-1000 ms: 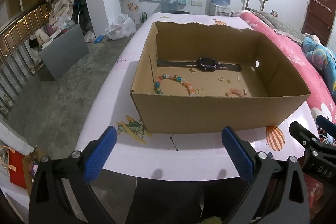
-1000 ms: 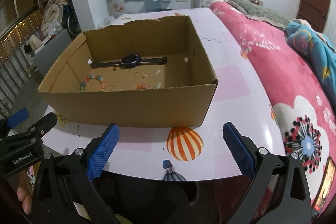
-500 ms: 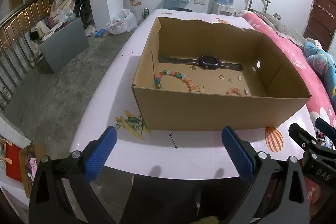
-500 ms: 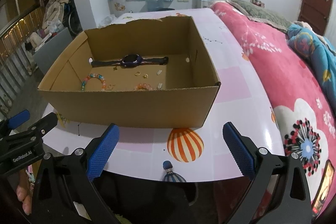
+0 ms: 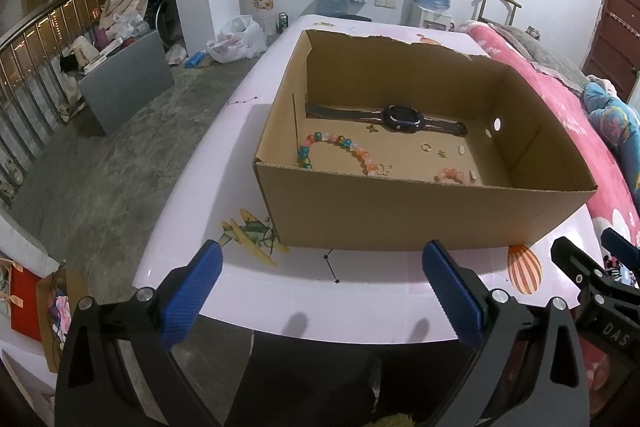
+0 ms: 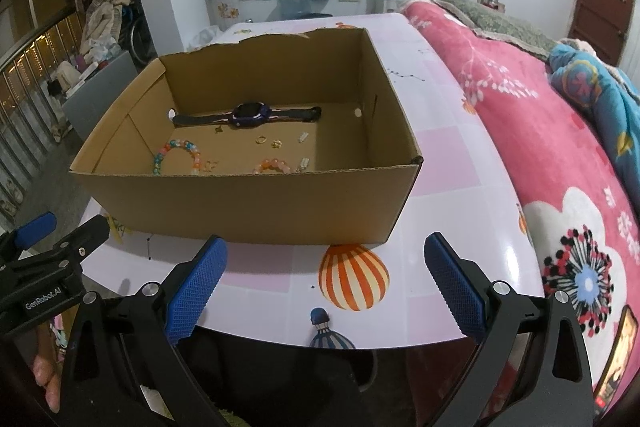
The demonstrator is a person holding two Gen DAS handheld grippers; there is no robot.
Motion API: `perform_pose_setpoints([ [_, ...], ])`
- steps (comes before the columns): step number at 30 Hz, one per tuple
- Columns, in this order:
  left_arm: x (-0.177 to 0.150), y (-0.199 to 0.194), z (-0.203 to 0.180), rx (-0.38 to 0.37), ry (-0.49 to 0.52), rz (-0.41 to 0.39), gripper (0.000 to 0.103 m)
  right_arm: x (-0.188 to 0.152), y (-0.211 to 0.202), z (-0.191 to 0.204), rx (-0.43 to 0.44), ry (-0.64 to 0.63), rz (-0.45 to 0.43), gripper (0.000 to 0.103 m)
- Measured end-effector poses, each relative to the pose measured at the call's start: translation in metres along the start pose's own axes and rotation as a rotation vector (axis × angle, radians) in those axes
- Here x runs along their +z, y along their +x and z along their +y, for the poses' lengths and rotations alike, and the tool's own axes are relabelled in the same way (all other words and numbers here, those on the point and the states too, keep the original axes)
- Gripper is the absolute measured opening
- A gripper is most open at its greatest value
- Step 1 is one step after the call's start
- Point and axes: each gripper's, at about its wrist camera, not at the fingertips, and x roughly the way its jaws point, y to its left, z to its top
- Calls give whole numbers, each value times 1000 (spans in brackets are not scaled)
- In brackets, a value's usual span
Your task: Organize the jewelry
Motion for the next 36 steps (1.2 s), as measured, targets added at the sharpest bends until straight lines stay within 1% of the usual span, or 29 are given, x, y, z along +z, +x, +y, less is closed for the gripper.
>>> perform_pose_setpoints([
  [36,-4,4,0,29,-15,16,97,0,2,3,6,8,2,95],
])
